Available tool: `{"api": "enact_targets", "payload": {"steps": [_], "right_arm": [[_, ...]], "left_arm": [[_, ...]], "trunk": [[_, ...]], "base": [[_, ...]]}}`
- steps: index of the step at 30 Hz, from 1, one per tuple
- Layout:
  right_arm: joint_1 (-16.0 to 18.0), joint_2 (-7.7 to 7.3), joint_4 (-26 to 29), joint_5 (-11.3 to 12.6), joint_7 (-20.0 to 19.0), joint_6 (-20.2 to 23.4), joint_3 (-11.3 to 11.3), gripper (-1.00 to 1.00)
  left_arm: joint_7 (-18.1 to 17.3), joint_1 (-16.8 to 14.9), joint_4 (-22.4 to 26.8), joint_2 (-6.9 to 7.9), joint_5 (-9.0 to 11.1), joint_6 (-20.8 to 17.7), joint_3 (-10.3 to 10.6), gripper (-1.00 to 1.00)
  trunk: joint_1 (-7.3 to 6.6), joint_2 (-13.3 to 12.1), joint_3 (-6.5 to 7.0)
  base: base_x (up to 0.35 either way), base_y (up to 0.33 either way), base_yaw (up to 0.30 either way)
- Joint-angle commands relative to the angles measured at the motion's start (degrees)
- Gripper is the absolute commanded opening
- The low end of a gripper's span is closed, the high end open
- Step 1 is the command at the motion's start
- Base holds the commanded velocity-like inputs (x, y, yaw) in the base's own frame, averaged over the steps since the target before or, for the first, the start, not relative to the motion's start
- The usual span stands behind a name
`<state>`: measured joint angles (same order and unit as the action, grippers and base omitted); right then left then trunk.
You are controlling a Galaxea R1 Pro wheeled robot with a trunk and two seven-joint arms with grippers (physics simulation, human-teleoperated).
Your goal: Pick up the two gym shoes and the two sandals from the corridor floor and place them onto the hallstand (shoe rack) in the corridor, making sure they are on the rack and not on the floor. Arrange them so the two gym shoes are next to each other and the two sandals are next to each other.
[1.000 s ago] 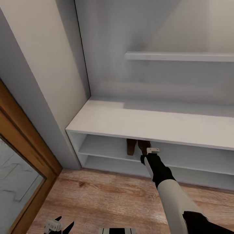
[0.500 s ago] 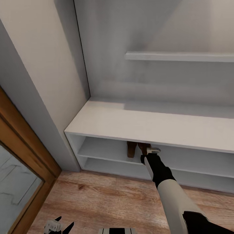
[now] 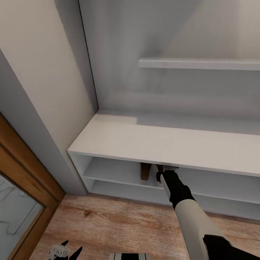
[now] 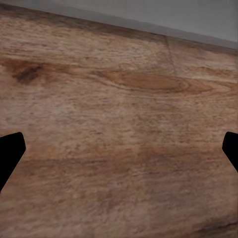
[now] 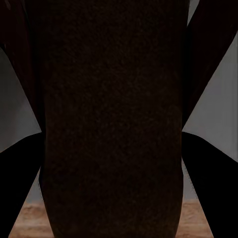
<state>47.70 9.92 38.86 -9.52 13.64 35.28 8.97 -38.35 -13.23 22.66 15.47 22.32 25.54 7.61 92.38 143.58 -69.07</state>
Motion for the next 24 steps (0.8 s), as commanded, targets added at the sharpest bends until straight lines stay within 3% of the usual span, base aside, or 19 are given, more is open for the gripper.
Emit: {"api": "enact_targets", "payload": {"steps": [1, 14, 15, 24], "right_arm": [[0.0, 0.08, 0.1, -0.6, -0.2, 0.3, 0.3, -1.0], [0.0, 0.08, 0.1, -0.6, -0.2, 0.3, 0.3, -1.0], [0.0, 0.08, 0.1, -0.6, -0.2, 0.3, 0.2, 1.0], [0.0, 0.08, 0.1, -0.6, -0.3, 0.3, 0.1, 1.0]], "left_arm": [[0.0, 0.0, -0.1, 0.07, 0.5, 0.3, 0.5, 1.0], [-0.1, 0.0, 0.0, 0.08, 0.5, 0.3, 0.5, 1.0], [-0.1, 0.0, -0.1, 0.08, 0.5, 0.3, 0.5, 1.0], [-0.1, 0.0, -0.1, 0.09, 0.5, 0.3, 0.5, 1.0]], "trunk": [[-0.01, 0.0, -0.05], [-0.01, 0.0, -0.05], [-0.01, 0.0, -0.05], [-0.01, 0.0, -0.05]], "base": [[0.025, -0.011, 0.0], [0.003, -0.001, 0.0], [0.0, 0.0, 0.0], [0.0, 0.0, 0.0]]}}
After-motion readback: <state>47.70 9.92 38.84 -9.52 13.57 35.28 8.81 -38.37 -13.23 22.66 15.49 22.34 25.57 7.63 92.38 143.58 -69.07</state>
